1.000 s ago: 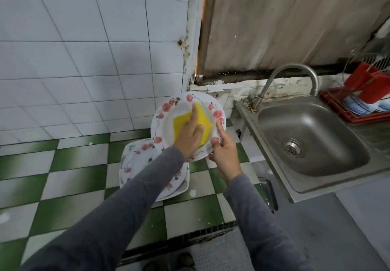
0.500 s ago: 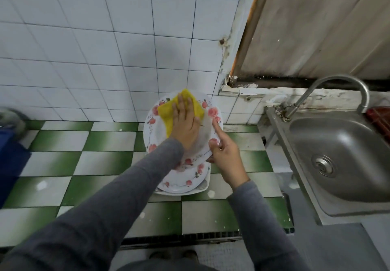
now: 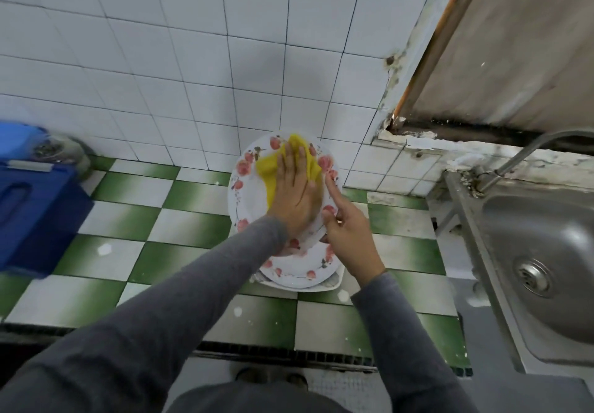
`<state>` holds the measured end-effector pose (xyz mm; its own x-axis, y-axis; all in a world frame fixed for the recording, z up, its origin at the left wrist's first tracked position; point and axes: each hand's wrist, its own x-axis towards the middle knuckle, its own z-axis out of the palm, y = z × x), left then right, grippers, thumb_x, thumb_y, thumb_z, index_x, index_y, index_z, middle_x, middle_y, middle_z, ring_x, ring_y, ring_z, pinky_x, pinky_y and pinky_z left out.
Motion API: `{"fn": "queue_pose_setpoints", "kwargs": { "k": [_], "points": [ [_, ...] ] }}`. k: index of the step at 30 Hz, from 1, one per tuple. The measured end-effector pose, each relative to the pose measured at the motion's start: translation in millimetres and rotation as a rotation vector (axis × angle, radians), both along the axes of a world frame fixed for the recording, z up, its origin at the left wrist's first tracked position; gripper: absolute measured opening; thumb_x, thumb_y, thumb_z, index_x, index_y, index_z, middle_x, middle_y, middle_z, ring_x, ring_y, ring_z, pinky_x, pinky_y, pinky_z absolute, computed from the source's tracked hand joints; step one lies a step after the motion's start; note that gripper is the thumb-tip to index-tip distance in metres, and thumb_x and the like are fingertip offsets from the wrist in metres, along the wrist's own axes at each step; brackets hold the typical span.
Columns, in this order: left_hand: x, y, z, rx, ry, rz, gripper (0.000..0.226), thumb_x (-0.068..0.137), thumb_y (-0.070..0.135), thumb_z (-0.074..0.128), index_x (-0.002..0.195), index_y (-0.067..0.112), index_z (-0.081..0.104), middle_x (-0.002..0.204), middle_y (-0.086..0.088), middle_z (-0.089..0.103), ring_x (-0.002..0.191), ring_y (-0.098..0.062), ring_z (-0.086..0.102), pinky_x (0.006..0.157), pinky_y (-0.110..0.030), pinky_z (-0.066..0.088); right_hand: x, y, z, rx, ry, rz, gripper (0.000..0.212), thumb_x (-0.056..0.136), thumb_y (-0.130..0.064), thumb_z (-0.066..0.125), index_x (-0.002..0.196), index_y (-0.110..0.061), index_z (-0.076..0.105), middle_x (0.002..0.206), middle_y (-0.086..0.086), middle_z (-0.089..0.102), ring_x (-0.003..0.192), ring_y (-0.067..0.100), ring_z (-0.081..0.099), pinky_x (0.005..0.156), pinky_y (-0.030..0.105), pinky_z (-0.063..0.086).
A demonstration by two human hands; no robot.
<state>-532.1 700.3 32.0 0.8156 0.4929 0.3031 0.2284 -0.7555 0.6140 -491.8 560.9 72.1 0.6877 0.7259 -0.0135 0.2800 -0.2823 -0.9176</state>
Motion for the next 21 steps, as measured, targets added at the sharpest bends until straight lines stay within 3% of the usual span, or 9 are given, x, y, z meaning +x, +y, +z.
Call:
{"fn": "queue_pose_setpoints", "kwargs": {
  "k": [2,4,9,11,13,15,17,18,21],
  "points": [
    [-10,-6,-9,0.107,-0.051,-0.153,0.068,0.102,0.038,0.017,0.153,0.0,-0.007,0.16,-0.018,-0.021,0.149,-0.033,-0.021,0.122,-0.047,-0.014,0,1,3,0.009,-0.004,-0.003,0.062,0.101,-0.002,0.046,0.151,-0.037,0.037,0.132,-0.012,0.056,0.119,0.015,0.058,0.1,0.024,0.05],
    [-13,6,-14,0.161,-0.069,-0.152,0.065,0.103,0.036,0.015,0.153,0.002,-0.008,0.161,-0.017,-0.02,0.149,-0.027,-0.024,0.121,-0.043,-0.017,-4,-1,4,0.011,-0.02,0.003,0.062,0.102,-0.002,0.046,0.151,-0.039,0.037,0.13,-0.009,0.06,0.106,0.014,0.062,0.089,0.016,0.053],
    [-6,32,-8,-0.038,-0.019,0.247,0.066,0.1,0.041,0.003,0.152,0.006,-0.018,0.16,-0.021,-0.024,0.148,-0.035,-0.026,0.119,-0.049,-0.02,-16,-2,6,-0.019,0.005,0.034,0.06,0.104,-0.008,0.046,0.147,-0.049,0.035,0.096,-0.031,0.055,0.083,0.016,0.063,0.078,0.038,0.06],
    [-6,20,-9,-0.008,-0.053,0.187,0.064,0.102,0.035,0.011,0.154,0.002,-0.01,0.162,-0.023,-0.018,0.149,-0.035,-0.021,0.121,-0.054,-0.012,-14,2,7,-0.016,-0.001,0.031,0.062,0.103,-0.006,0.047,0.145,-0.05,0.034,0.097,-0.025,0.058,0.083,0.013,0.062,0.078,0.039,0.061],
    [-9,5,-14,0.038,-0.098,0.018,0.063,0.103,0.033,0.017,0.156,0.002,0.001,0.164,-0.019,-0.01,0.152,-0.033,-0.015,0.122,-0.052,-0.008,-11,5,7,-0.019,-0.03,0.019,0.063,0.103,-0.005,0.048,0.149,-0.045,0.034,0.112,0.0,0.066,0.096,0.022,0.065,0.083,0.036,0.06],
    [-17,4,-13,0.06,-0.123,-0.089,0.062,0.103,0.034,0.016,0.158,0.007,0.006,0.166,-0.015,-0.008,0.153,-0.028,-0.014,0.123,-0.049,-0.009,-11,4,7,-0.028,-0.055,0.016,0.062,0.104,-0.006,0.047,0.152,-0.043,0.032,0.123,-0.004,0.064,0.096,0.016,0.064,0.085,0.031,0.059],
    [-17,17,-11,0.098,-0.124,-0.053,0.061,0.102,0.033,0.015,0.156,0.007,0.003,0.164,-0.013,-0.011,0.15,-0.021,-0.023,0.121,-0.045,-0.016,-14,2,6,-0.029,-0.03,0.021,0.063,0.104,-0.008,0.047,0.151,-0.046,0.031,0.103,-0.023,0.06,0.076,-0.002,0.06,0.078,0.031,0.061],
    [-15,24,-11,0.075,-0.106,0.029,0.061,0.101,0.033,0.012,0.154,0.007,-0.001,0.162,-0.012,-0.015,0.148,-0.018,-0.027,0.12,-0.042,-0.02,-15,0,5,-0.03,-0.008,0.022,0.063,0.104,-0.007,0.047,0.15,-0.047,0.032,0.09,-0.023,0.057,0.065,-0.005,0.056,0.074,0.031,0.062],
    [-7,28,-7,-0.009,-0.042,0.247,0.066,0.099,0.035,0.003,0.155,0.003,-0.005,0.162,-0.019,-0.015,0.149,-0.032,-0.023,0.121,-0.054,-0.014,-17,1,2,-0.023,0.003,0.033,0.062,0.103,-0.006,0.048,0.15,-0.044,0.034,0.074,-0.026,0.061,0.059,-0.009,0.053,0.074,0.035,0.062]
  ]
}}
